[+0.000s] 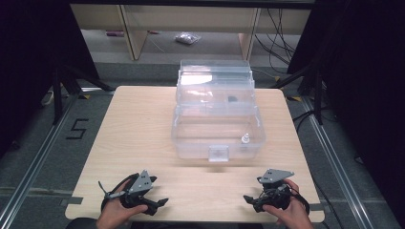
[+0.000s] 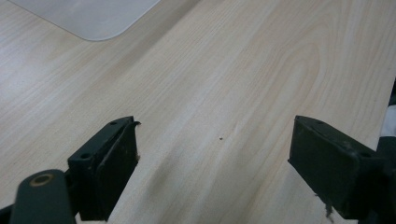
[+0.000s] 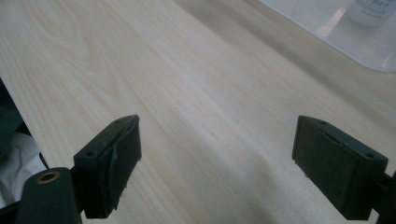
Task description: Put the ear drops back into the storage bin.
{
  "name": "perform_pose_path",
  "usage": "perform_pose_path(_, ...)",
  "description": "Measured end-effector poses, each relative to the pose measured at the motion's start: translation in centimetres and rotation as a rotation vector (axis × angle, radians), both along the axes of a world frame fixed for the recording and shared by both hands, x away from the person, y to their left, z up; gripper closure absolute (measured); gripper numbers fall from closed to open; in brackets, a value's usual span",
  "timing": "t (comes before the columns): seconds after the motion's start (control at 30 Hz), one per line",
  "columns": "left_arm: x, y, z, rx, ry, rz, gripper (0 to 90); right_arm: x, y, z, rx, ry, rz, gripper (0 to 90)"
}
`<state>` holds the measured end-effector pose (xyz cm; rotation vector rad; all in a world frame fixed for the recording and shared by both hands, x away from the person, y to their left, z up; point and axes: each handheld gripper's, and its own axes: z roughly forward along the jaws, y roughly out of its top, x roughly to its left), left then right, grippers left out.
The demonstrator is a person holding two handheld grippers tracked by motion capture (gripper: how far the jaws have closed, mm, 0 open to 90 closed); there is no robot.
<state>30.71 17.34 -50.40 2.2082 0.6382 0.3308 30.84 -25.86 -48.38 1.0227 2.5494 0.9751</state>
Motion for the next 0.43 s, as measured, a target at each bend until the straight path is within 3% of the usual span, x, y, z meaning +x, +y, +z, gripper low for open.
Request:
perform_pose_path(0.1, 0.06, 0.08, 0.06, 0.015, -0.005, -0.004, 14.8, -0.04, 0.05, 0.03, -0.010, 0.017, 0.006, 16.5)
perform_pose_path(0.33, -0.02, 0.00, -0.03, 0.007, 0.003, 0.009, 14.8, 0.18, -0.01, -0.21, -0.005, -0.008, 0.023, 16.5)
perform_pose_path(0.43, 0.12, 0.12, 0.06, 0.027, -0.011, -0.008, 14.8, 0.18, -0.03, -0.20, 0.001, 0.005, 0.012, 16.5)
